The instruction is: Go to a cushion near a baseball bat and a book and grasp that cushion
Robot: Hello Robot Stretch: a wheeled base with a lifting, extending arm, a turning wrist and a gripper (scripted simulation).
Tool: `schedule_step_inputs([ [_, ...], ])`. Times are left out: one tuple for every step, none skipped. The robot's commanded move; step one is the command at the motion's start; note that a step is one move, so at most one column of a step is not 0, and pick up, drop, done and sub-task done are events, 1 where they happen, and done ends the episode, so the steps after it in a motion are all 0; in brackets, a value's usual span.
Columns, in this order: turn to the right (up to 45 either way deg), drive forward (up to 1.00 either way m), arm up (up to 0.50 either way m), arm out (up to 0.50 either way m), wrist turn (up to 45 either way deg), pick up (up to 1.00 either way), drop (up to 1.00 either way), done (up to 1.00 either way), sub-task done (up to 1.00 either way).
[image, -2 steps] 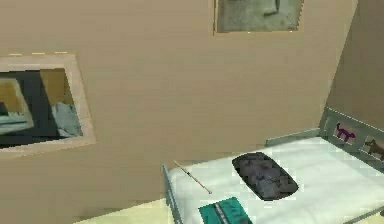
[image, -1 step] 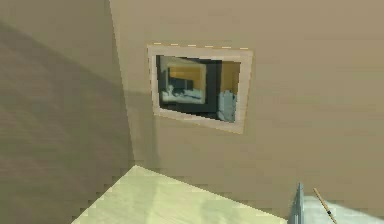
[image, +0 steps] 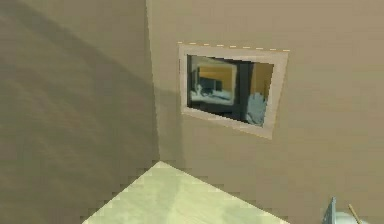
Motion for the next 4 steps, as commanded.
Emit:
schedule_step_inputs([
  [0.0, 0.1, 0.0, 0.0, 0.0, 0.0, 0.0, 0.0, 0.0],
  [45.0, 0.0, 0.0, 0.0, 0.0, 0.0, 0.0, 0.0, 0.0],
  [45.0, 0.0, 0.0, 0.0, 0.0, 0.0, 0.0, 0.0, 0.0],
  [45.0, 0.0, 0.0, 0.0, 0.0, 0.0, 0.0, 0.0, 0.0],
])
